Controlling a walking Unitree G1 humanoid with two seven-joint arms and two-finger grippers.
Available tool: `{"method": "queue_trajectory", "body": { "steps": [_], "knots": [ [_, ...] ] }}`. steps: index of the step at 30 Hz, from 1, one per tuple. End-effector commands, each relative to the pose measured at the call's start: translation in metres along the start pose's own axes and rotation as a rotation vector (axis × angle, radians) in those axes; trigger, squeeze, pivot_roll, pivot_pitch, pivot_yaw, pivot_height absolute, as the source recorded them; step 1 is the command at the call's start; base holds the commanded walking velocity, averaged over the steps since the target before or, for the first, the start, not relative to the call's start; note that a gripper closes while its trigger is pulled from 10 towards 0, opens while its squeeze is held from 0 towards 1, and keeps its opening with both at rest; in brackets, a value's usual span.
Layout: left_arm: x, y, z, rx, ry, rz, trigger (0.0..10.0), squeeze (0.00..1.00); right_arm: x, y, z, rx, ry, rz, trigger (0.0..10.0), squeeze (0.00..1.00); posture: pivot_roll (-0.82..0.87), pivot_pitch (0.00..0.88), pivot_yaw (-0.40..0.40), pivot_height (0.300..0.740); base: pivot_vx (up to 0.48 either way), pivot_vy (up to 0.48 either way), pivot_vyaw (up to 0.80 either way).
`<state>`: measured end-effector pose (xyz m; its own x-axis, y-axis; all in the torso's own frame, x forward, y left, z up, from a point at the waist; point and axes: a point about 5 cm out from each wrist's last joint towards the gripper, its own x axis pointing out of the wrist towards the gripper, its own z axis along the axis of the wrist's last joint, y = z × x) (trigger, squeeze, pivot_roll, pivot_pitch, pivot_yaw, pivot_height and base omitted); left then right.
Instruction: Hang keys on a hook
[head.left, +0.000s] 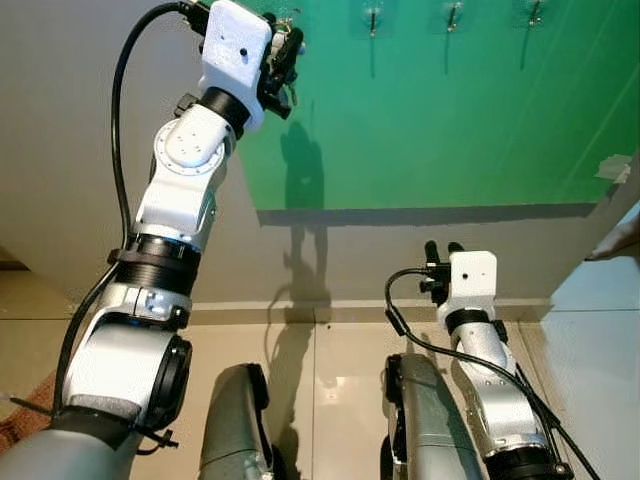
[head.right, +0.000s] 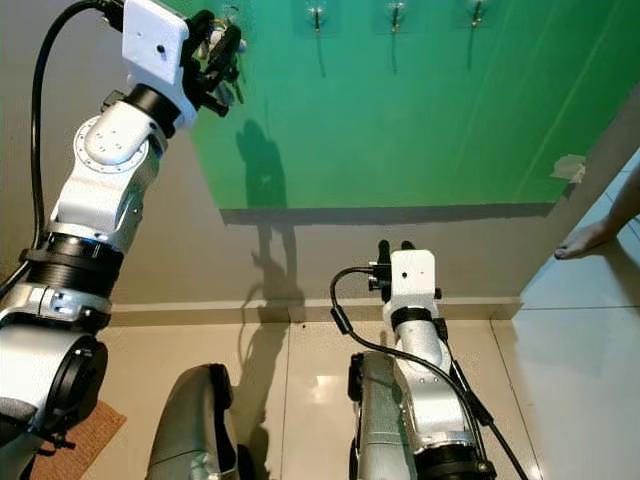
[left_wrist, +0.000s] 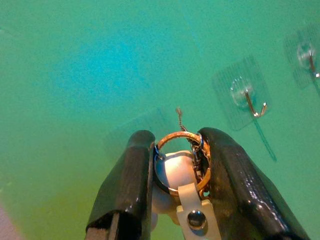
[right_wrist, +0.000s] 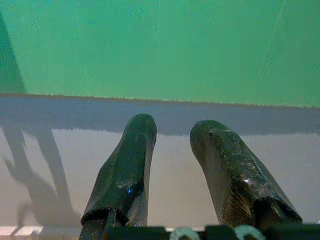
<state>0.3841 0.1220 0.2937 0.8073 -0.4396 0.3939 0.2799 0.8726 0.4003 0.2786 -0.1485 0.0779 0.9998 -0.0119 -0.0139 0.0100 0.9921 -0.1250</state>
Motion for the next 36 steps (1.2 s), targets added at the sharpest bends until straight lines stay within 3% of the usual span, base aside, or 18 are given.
{"method": "queue_trajectory", "body": {
  "steps": [1, 11, 27, 36],
  "knots": [
    [0.006, 0.002, 0.004, 0.031, -0.019, -0.008, 0.0, 0.00, -0.001, 0.002, 0.004, 0.006, -0.023, -0.008, 10.0, 0.00, -0.15, 0.070, 0.108, 0.536, 0.000, 0.000, 0.00],
    [0.011, 0.000, -0.008, 0.052, 0.021, 0.024, 0.0, 0.00, -0.005, 0.002, 0.002, 0.012, -0.018, -0.024, 10.0, 0.00, -0.16, 0.084, 0.118, 0.536, 0.000, 0.000, 0.00],
    [0.021, 0.003, -0.009, 0.105, 0.026, 0.049, 0.0, 0.00, -0.010, 0.001, 0.001, 0.011, -0.004, -0.030, 10.0, 0.00, -0.17, 0.100, 0.120, 0.536, 0.000, 0.000, 0.00],
    [0.020, 0.005, -0.026, 0.095, 0.158, 0.080, 0.0, 0.00, -0.013, 0.001, -0.001, 0.015, 0.008, -0.035, 10.0, 0.00, -0.18, 0.111, 0.126, 0.536, 0.000, 0.000, 0.00]
  ]
}}
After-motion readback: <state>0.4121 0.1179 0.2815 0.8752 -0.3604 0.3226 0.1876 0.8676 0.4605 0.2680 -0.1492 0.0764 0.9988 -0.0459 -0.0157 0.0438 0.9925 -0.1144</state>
